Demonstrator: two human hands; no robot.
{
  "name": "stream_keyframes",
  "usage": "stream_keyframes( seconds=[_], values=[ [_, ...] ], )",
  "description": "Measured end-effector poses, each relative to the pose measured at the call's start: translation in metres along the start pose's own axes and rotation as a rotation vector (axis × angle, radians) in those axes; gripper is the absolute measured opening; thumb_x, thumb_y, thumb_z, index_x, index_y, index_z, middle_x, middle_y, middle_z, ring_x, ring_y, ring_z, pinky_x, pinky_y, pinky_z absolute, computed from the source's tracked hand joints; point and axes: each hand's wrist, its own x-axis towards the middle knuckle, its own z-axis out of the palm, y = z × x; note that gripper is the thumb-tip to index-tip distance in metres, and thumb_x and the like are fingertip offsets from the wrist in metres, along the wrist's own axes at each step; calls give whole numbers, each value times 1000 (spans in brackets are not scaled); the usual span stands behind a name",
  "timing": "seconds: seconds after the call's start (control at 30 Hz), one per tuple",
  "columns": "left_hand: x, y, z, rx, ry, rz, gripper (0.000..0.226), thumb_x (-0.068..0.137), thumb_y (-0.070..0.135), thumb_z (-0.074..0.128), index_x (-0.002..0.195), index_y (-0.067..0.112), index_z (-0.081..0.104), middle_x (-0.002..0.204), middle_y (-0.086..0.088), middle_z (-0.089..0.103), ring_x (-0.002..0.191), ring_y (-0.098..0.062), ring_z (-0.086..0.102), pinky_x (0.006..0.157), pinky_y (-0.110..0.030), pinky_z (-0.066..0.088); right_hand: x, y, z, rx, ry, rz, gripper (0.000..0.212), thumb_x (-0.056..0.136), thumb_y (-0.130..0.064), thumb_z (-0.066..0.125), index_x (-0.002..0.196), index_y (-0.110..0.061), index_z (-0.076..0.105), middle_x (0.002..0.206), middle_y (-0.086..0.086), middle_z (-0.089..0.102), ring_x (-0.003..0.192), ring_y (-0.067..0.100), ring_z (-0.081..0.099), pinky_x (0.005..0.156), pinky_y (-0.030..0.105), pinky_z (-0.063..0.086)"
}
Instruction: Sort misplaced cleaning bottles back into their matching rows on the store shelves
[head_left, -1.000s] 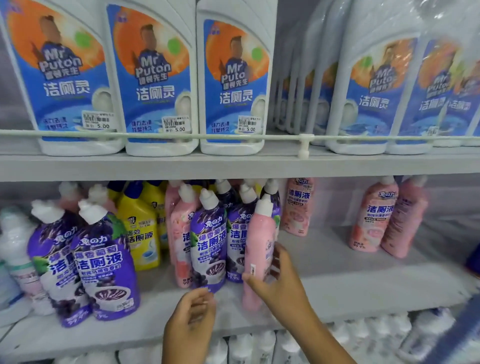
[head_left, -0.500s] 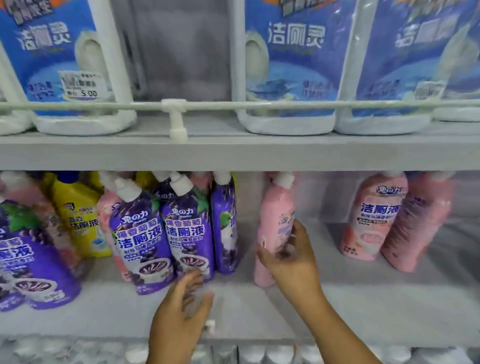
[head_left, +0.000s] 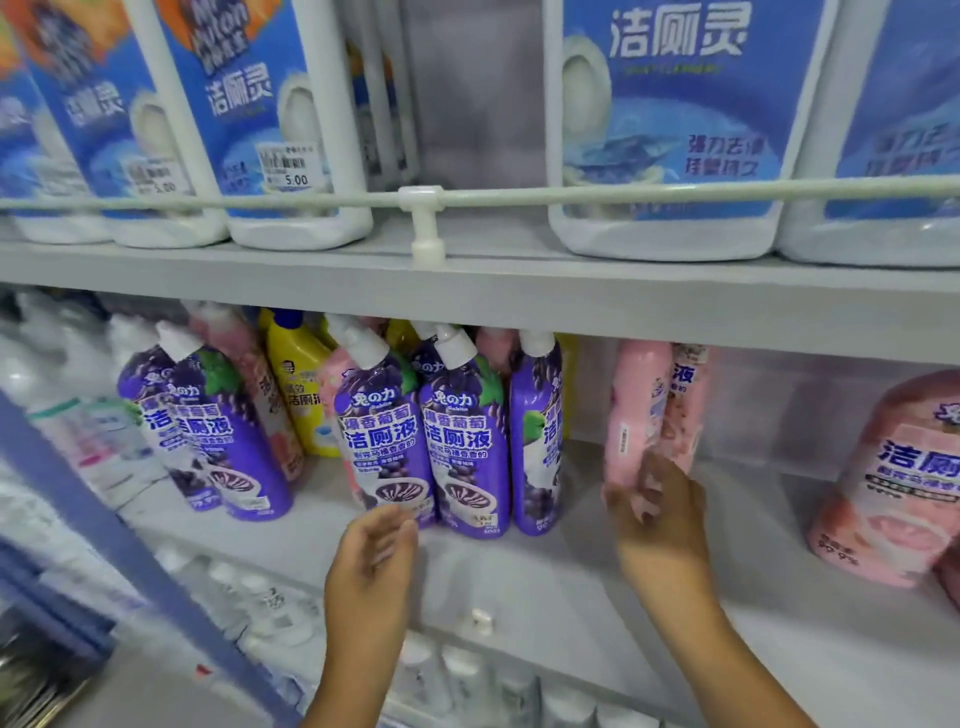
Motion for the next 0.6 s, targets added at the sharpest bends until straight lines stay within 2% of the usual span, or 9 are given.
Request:
stream_keyframes(
  seconds=[0.07,0.17,0.23,0.27,0.37,0.43,0.47,0.53,0.6],
  values=[
    [11,9,-17,-7,144,34,21,92,13,73,105,28,64,106,3,71,103,-24,68,79,-13,54,-19,-9,6,72,-22,-41,31,89,-6,72,114,-19,61,110,6,63,92,26,67,72,9,49],
    [35,20,-29,141,66,100,44,86,20,80,122,29,57,122,8,63,109,-4,63,89,-18,50,-22,-31,21,171,-191,-40,42,87,-2,74,123,-19,60,116,-1,69,106,15,68,79,5,47],
    [50,26,-27,144,-57,128,53,82,14,84,124,28,55,120,14,64,103,5,64,87,-15,53,-17,-43,36,200,-330,-85,59,83,4,76,132,-22,55,122,-10,69,113,1,65,85,7,48],
    [57,26,-25,141,-100,133,56,80,11,86,124,28,55,117,15,65,99,6,66,84,-16,55,-15,-46,45,192,-368,-96,67,82,8,76,136,-23,51,125,-11,68,116,0,64,86,9,50],
    [75,19,-22,222,-125,151,55,74,25,91,115,40,58,114,15,62,95,3,67,83,-28,58,-13,-43,61,200,-350,-98,82,74,9,82,139,-29,47,131,-11,66,121,7,64,93,23,54],
    [82,17,-26,268,-166,146,49,73,38,90,110,47,60,114,18,62,95,5,65,84,-30,57,-10,-41,62,151,-315,-75,89,68,-3,90,141,-30,46,134,-9,64,124,13,63,98,35,53],
    [86,16,-29,266,-196,138,49,73,43,89,112,48,60,113,18,66,95,4,67,84,-33,59,-9,-44,61,117,-292,-50,88,66,-8,91,139,-30,47,133,-7,65,123,16,63,97,37,53],
    [87,19,-39,294,-238,134,52,71,53,85,114,46,57,108,23,71,93,2,69,81,-39,60,-7,-44,61,76,-242,-40,73,71,-1,86,132,-23,53,119,-6,71,113,13,68,89,27,57],
    [85,23,-55,370,-234,171,55,68,64,79,110,43,53,102,25,71,89,0,69,76,-39,59,-14,-48,63,21,-191,-60,57,80,12,75,128,-11,56,97,-16,71,88,-10,65,71,7,50]
  ],
)
